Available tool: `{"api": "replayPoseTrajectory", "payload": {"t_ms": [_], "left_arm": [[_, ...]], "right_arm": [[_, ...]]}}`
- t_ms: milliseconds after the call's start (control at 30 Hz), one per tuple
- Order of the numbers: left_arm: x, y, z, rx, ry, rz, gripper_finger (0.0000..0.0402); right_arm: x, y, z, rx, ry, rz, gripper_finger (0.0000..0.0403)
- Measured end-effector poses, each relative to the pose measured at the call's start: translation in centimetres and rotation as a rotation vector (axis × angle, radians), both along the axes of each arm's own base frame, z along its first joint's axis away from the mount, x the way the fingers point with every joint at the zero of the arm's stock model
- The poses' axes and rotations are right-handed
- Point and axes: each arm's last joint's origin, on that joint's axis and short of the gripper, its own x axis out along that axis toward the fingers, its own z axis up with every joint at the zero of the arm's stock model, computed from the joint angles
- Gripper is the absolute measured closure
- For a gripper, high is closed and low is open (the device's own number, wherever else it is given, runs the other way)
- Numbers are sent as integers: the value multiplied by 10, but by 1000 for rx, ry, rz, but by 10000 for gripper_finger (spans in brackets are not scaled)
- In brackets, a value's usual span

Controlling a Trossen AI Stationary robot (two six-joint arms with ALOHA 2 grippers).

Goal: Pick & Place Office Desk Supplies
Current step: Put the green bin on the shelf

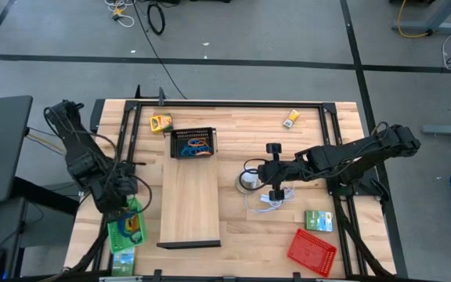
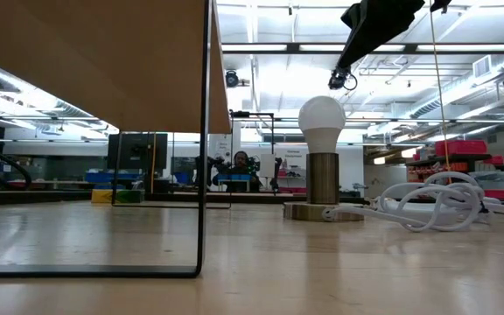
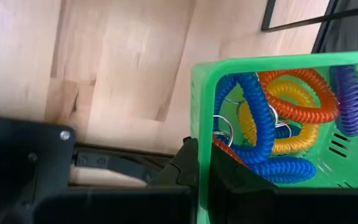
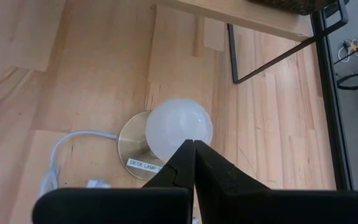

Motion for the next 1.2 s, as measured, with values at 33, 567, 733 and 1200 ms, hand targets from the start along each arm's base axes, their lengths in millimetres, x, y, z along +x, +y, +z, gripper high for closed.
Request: {"api": "replayPoseTrajectory", "payload": {"t_ms": [33, 567, 733, 1200], "left_arm": [[-1, 1, 4, 1, 4, 7, 395], [3, 26, 47, 1, 16, 186, 395], [17, 34, 53, -12, -71, 254, 395], [64, 68, 50, -16, -127, 434, 395]], "right_arm": [[0, 0, 0, 2, 0, 1, 396], [0, 1, 0, 30, 9, 27, 396], [0, 1, 0, 33, 11, 33, 396], [0, 2, -1, 55, 17, 45, 396]]}}
